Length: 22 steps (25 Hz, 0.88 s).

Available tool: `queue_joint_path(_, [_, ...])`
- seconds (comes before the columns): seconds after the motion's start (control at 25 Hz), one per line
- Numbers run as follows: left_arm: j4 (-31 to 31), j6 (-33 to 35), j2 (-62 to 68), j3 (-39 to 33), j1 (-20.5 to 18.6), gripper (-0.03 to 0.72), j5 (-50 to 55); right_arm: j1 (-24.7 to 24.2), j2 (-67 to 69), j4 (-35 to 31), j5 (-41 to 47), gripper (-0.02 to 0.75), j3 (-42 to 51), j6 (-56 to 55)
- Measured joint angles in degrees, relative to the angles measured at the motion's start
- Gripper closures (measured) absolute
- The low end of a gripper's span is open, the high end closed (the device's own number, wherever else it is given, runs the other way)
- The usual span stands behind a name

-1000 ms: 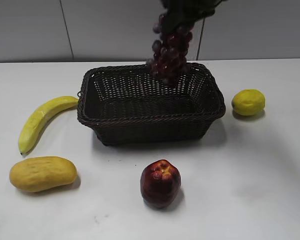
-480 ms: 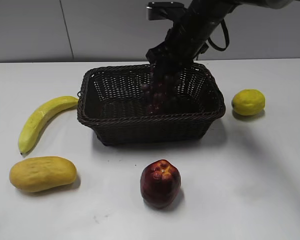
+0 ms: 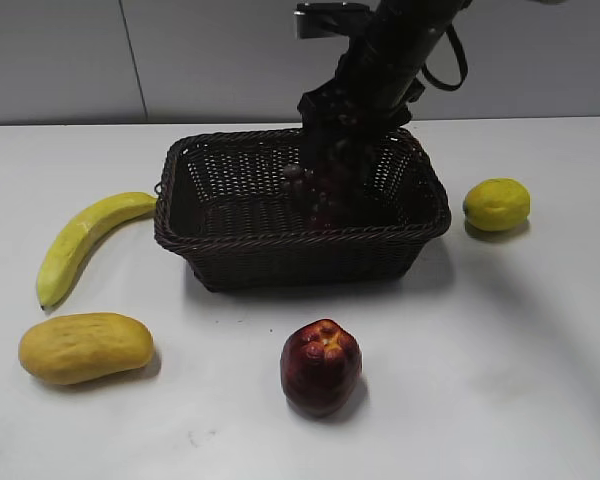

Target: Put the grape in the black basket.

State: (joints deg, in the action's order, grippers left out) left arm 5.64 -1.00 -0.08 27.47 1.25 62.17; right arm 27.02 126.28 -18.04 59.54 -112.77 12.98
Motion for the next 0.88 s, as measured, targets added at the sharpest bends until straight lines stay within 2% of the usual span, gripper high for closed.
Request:
queue_joint_path(0.16, [0.0, 0.0, 0.0, 0.0, 0.0, 0.473, 0.0, -0.7, 0.0, 6.1, 6.0, 0.132, -6.4, -3.5])
queue_joint_path(0.4, [0.0, 0.0, 0.0, 0.0, 0.0, 0.473, 0.0, -6.9, 0.0, 7.4, 8.2, 0.146, -11.2, -6.3])
queue_joint_path(0.6, [0.0, 0.0, 0.0, 0.0, 0.0, 0.473, 0.0, -13.1, -0.3, 7.7, 8.2, 0.147, -9.9, -8.0])
queue_joint_path(0.88, [0.0, 0.0, 0.0, 0.0, 0.0, 0.473, 0.0, -20.1, -6.1, 9.8, 8.2, 0.148, -2.7, -8.3])
